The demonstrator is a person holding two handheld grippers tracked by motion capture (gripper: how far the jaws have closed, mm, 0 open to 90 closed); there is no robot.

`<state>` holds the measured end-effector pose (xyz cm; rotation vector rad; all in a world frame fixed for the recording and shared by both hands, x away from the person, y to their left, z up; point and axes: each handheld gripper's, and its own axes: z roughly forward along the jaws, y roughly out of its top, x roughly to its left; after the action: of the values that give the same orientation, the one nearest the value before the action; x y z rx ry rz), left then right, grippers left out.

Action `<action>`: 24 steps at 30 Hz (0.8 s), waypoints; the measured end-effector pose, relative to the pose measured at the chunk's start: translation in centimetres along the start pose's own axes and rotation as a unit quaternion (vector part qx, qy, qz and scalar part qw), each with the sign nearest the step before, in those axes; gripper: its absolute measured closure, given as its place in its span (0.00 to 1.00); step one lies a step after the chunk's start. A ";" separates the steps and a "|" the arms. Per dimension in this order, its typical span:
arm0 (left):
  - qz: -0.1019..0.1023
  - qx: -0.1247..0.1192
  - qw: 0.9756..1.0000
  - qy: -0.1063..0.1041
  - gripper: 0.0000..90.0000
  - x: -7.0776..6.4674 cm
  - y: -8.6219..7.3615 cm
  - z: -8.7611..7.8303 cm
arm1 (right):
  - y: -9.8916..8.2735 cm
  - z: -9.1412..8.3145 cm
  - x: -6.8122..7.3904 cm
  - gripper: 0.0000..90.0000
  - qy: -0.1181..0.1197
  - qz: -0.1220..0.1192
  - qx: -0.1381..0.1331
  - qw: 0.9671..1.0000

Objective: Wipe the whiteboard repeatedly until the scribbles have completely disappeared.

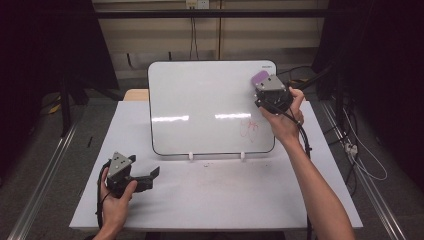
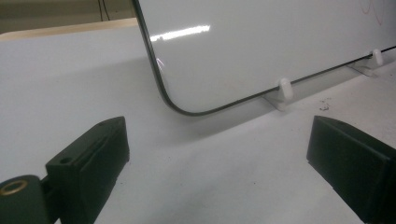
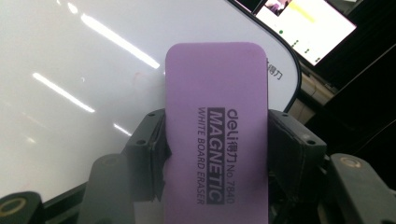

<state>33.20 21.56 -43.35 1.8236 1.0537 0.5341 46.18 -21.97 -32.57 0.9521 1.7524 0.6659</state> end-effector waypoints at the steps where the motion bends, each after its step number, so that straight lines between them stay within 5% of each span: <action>1: 0.000 0.000 1.000 0.000 0.06 0.0 0.0 0.0 | -0.1 0.0 0.1 0.46 -0.002 0.000 -0.001 1.000; 3: 0.000 -0.001 1.000 0.001 0.06 0.0 0.0 -0.1 | -0.1 -0.2 0.6 0.46 -0.012 -0.014 -0.004 1.000; 15: 0.006 0.003 1.000 -0.001 0.06 -0.1 0.0 0.1 | -1.5 -1.5 5.2 0.46 0.030 -0.040 -0.012 0.999; 19: 0.006 0.004 1.000 -0.002 0.06 -0.2 0.0 0.2 | -1.1 -1.2 5.0 0.46 0.040 -0.032 -0.014 0.999; 24: 0.006 0.002 1.000 -0.002 0.06 -0.1 0.0 0.1 | 0.1 -0.3 3.6 0.46 0.025 -0.005 -0.020 0.999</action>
<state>33.18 21.46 -43.37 1.8347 1.0439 0.5355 45.18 -18.91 -34.20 0.9066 1.7809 0.7213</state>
